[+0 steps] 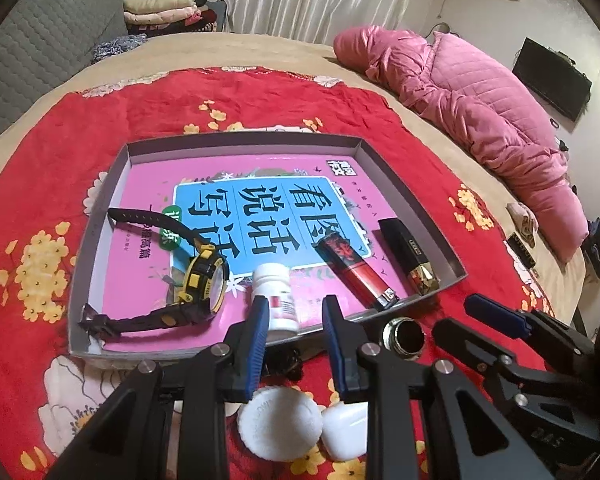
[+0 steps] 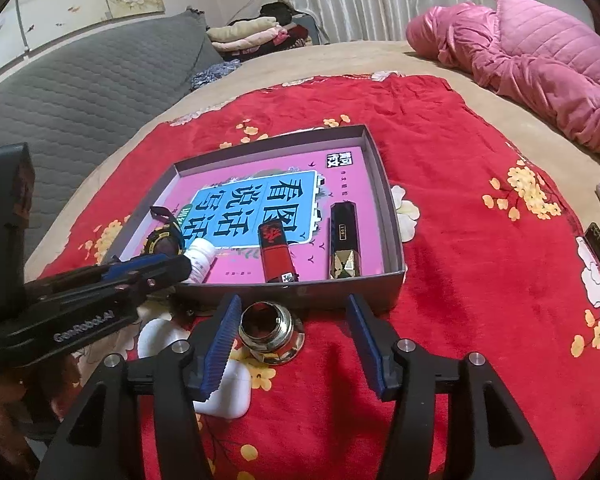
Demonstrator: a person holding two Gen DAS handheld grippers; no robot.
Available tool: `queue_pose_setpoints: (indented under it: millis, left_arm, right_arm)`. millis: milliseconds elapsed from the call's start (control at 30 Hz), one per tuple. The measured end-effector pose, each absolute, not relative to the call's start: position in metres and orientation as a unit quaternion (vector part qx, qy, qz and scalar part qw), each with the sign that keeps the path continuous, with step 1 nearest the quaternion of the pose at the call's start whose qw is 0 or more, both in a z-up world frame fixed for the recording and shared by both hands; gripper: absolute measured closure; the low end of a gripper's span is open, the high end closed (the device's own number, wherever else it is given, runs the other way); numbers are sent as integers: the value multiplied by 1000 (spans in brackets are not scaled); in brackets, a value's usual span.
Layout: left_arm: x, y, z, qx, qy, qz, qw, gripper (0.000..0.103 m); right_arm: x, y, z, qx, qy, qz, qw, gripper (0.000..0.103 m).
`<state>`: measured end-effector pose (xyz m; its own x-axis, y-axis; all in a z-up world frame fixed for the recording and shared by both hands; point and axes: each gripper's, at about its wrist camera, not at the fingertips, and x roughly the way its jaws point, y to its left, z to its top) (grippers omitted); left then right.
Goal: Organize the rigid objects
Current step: 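Lower and release the pill bottle in the box while the right tool releases the red case there, then withdraw both open tools from the box toward the white cap and earbud case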
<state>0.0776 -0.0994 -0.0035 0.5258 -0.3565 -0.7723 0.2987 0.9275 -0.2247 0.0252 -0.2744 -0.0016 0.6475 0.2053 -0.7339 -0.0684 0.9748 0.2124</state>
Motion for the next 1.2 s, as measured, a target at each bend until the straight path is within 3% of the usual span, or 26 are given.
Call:
queue_pose_setpoints:
  millis: [233, 400, 1200]
  left_arm:
    - [69, -91, 12, -38, 440, -187, 878, 75]
    - [67, -78, 20, -47, 436, -179, 881, 65]
    - [44, -46, 34, -48, 435, -144, 888, 64]
  right_arm:
    - [25, -276, -1, 82, 413, 74, 904, 45]
    - [23, -276, 0, 79, 411, 73, 905, 45]
    - [3, -272, 20, 67, 397, 76, 912, 37]
